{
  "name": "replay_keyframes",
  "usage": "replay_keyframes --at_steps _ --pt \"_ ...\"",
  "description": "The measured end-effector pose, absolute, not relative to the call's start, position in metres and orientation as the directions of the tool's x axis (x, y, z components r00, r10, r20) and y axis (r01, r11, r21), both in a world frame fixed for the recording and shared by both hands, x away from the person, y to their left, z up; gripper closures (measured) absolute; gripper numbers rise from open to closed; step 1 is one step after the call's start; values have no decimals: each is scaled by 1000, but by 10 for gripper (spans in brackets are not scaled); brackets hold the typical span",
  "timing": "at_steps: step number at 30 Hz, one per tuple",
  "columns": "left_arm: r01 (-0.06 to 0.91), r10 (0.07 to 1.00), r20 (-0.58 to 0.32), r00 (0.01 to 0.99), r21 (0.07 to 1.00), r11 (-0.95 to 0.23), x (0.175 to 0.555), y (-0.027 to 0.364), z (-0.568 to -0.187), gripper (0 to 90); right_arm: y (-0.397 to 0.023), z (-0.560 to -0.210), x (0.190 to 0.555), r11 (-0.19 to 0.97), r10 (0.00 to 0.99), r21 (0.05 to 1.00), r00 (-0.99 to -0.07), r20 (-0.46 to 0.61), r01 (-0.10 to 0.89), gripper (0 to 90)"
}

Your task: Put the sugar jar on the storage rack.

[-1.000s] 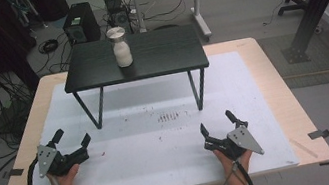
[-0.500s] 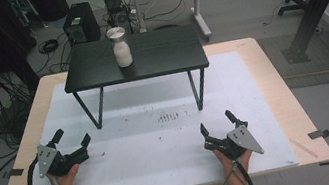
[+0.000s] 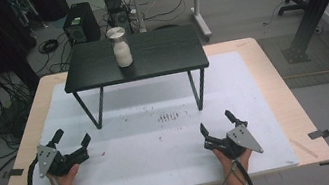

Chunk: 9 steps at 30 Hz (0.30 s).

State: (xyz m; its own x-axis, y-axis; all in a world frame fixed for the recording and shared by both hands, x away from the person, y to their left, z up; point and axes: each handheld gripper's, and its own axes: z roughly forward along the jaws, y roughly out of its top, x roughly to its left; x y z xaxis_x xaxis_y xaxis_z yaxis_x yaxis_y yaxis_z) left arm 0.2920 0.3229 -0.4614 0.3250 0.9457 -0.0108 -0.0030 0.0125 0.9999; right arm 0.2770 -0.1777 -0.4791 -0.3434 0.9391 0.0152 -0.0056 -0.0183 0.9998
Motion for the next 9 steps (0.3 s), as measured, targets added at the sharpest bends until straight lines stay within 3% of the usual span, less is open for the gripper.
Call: replay_keyframes --at_steps 9 --pt "-3 945 -10 326 1000 11 292 323 -461 24 -178 -479 277 -20 940 1000 -342 18 -3 55"
